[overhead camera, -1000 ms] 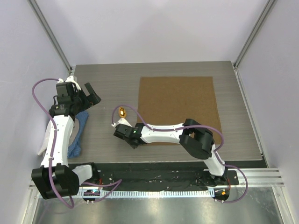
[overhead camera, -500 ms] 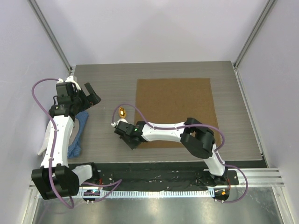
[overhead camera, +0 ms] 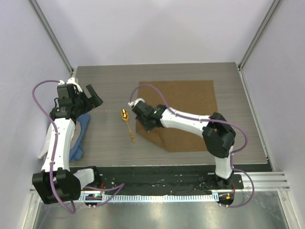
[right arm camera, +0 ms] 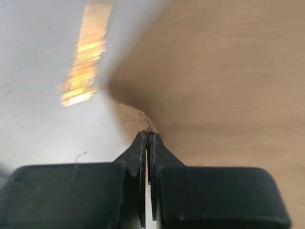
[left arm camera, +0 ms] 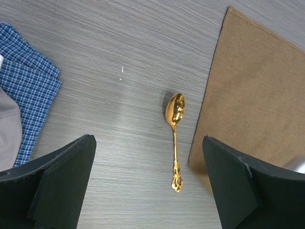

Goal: Fold the napkin, place the utensils inside, and roll it up
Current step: Fold the napkin

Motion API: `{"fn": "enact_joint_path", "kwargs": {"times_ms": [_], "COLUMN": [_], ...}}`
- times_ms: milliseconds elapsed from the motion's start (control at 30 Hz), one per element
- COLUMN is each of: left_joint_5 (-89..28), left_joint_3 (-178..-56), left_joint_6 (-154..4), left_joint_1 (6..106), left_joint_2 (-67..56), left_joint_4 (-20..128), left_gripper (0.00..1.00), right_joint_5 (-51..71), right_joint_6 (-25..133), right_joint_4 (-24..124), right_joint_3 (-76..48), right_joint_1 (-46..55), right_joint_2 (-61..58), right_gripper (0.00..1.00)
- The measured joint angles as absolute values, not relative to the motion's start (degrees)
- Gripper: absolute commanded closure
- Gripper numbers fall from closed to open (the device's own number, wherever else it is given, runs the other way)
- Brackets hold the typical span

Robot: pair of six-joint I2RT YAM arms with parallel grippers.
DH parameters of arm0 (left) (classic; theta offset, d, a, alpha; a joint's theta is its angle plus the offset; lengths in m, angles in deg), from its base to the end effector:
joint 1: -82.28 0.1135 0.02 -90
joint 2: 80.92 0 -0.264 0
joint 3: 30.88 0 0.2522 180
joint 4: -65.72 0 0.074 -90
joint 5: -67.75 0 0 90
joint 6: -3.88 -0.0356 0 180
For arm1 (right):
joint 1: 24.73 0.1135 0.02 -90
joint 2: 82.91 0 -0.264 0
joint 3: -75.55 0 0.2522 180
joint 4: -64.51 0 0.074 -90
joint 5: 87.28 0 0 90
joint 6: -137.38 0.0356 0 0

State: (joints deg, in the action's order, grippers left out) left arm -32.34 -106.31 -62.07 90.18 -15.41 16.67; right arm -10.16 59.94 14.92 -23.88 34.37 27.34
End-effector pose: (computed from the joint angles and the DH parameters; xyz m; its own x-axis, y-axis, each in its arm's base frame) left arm 0.2421 0.0273 0.3284 -0.5705 -0.4842 -0.6633 -0.2554 0.8722 -0.4171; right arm 0.2188 0.3501 0.2193 -0.6055 -0.5989 -0.5241 -0.6642 0.7431 -0.0818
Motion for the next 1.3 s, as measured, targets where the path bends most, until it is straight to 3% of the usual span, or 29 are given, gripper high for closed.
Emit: {"fn": "enact_joint_path", "kwargs": {"times_ms": [267,600,1300], "left_joint_5": [-32.4,-32.4,-30.8], "left_joint_3": [-106.1,-105.8,-105.7], "left_joint_6": [-62.0,-62.0,-62.3], "left_joint_1": [90.2,90.2,90.2], "left_joint_2": [-15.4,-15.3,-12.9], "left_joint_4": [17.0,17.4,17.4], "left_gripper": [0.0,0.0,0.0], "right_joint_5": [-19.8,-23.3,-25.5], "right_joint_6": [51.5,45.3,38.2], "right_joint_4": [15.9,17.4,18.1], "right_joint_3": [-23.6,-34.1,-52.3], "right_joint_1": [13.5,4.4,-9.9], "right_joint_2": [29.8,41.0,53.4], "right_gripper": [0.99,0.99,0.99]}}
